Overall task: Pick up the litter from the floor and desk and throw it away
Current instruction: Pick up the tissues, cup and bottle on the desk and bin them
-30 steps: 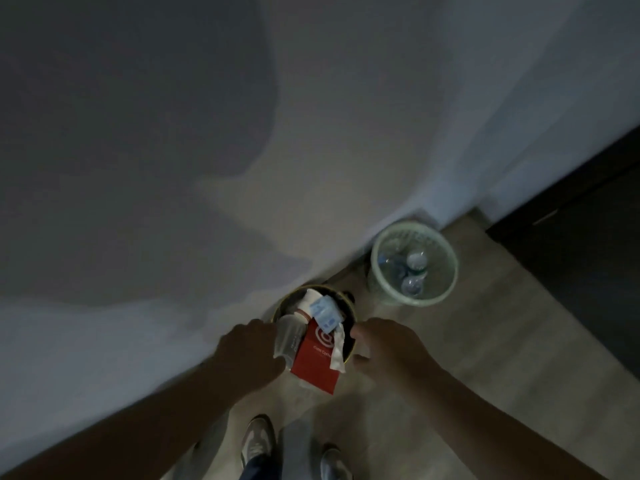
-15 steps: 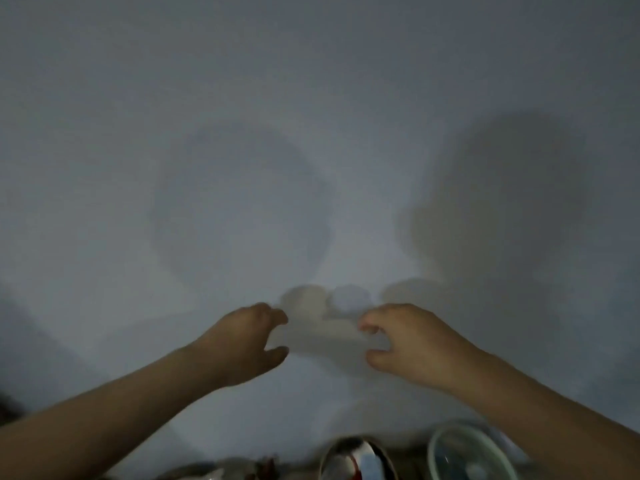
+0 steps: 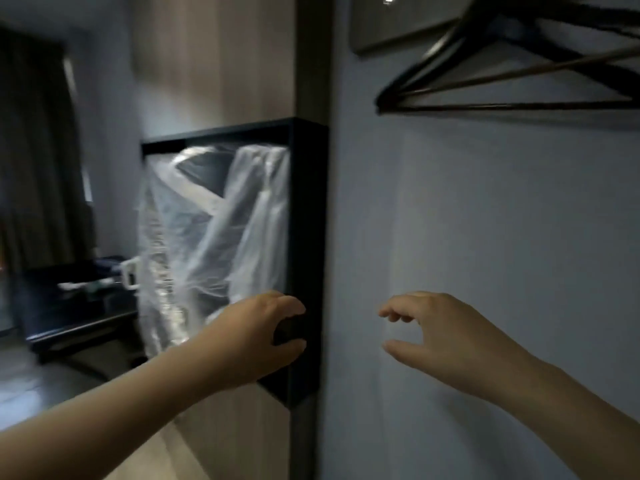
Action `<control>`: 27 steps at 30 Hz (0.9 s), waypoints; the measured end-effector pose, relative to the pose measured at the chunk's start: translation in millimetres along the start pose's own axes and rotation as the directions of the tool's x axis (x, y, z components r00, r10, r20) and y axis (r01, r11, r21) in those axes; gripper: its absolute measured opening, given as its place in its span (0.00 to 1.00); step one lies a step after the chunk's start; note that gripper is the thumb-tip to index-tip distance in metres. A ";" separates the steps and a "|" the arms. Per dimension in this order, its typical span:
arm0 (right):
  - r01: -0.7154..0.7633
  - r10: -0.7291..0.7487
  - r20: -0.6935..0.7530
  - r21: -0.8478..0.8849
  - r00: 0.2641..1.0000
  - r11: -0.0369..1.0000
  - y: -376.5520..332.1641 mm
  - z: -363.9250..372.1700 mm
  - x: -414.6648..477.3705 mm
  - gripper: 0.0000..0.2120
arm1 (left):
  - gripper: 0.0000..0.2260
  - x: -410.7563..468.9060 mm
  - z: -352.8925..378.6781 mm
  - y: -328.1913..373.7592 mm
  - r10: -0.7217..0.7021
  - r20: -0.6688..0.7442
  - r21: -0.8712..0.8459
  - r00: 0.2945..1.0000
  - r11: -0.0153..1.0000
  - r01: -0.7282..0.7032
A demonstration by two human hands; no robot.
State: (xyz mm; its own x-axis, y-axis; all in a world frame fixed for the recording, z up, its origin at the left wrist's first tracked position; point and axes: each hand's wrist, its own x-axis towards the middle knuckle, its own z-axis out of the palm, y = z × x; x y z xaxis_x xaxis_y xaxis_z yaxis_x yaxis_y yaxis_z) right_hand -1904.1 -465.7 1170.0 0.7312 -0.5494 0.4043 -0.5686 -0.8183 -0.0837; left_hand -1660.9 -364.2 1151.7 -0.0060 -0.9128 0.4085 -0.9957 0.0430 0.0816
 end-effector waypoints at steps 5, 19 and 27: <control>0.247 -0.246 -0.012 0.090 0.969 0.965 -142.0 39.4 78.4 0.18 | 0.20 -103.3 -62.5 -106.4 -0.206 -0.042 0.052 0.978 0.977 0.208; 0.570 -0.581 0.018 0.173 0.814 0.803 -385.8 146.6 248.0 0.18 | 0.22 -261.6 -132.5 -316.6 -0.603 -0.215 0.100 0.768 0.769 0.632; 0.611 -0.627 0.028 0.196 0.779 0.767 -445.3 227.0 367.1 0.17 | 0.21 -253.9 -126.8 -462.9 -0.642 -0.239 0.116 0.728 0.725 0.678</control>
State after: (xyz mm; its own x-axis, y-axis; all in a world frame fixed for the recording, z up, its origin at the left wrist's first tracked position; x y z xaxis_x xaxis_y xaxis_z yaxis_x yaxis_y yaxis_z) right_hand -1296.9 -341.3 1149.0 0.9362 0.0803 0.3423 0.0838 -0.9965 0.0045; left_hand -1186.8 -100.9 1125.5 0.6573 -0.5951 0.4624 -0.7371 -0.6352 0.2304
